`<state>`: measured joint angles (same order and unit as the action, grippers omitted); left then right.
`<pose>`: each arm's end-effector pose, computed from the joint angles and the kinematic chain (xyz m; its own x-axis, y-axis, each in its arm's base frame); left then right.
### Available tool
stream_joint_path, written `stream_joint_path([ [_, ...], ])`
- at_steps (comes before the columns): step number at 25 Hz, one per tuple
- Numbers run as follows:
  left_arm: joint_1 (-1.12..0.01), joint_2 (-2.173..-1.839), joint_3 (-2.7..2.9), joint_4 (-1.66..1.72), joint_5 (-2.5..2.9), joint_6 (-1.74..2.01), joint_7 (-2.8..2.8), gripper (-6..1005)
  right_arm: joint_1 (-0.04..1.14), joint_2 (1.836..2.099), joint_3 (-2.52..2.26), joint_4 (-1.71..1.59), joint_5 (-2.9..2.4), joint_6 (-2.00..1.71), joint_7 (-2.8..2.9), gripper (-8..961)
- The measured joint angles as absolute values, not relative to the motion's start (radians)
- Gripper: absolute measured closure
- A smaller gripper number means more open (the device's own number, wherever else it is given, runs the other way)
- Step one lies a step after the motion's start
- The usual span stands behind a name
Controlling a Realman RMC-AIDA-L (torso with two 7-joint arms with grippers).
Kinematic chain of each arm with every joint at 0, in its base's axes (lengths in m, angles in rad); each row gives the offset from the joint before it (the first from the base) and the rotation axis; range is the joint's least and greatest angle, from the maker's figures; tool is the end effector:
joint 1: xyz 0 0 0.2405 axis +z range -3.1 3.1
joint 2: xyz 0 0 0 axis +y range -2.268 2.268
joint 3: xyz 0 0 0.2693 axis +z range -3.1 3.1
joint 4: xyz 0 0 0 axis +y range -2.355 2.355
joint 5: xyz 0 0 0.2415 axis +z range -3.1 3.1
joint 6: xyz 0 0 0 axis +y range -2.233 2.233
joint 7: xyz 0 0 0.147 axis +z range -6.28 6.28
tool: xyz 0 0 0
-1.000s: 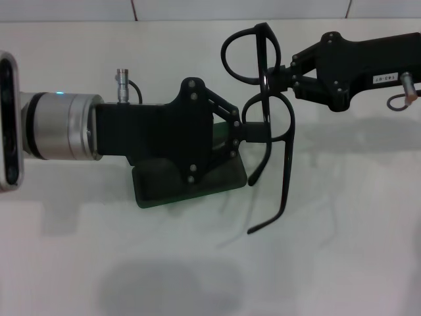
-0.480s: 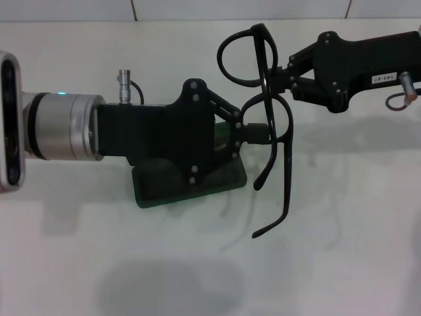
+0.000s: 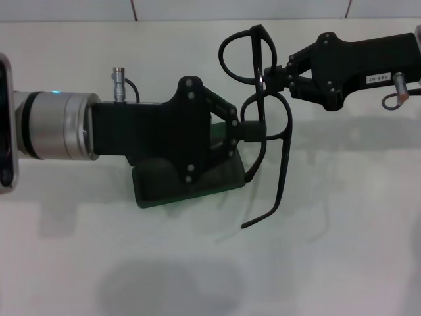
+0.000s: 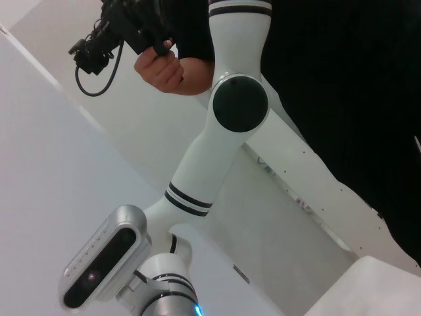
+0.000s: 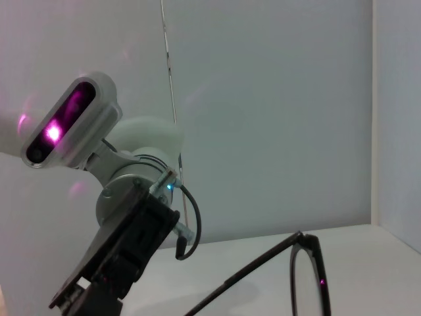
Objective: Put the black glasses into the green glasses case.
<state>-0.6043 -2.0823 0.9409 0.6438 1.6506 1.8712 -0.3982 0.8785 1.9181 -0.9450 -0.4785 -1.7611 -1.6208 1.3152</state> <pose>-0.1949 0.3427 -0.0143 0.4773 -0.7004 0.5307 -0.5140 -0.7124 -0.4778 0.1624 0.4337 0.0097 0.8669 -0.0370 -0.4972 -0.0626 -0.9974 -0.0348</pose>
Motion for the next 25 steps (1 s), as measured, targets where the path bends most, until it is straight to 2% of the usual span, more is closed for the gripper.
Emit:
stream_joint_path([
  [25, -0.624, -2.087, 0.956, 0.634, 1.657, 1.864, -0.391, 1000, 0.902, 1.95, -0.935, -0.479, -1.751, -1.685, 1.317, 915],
])
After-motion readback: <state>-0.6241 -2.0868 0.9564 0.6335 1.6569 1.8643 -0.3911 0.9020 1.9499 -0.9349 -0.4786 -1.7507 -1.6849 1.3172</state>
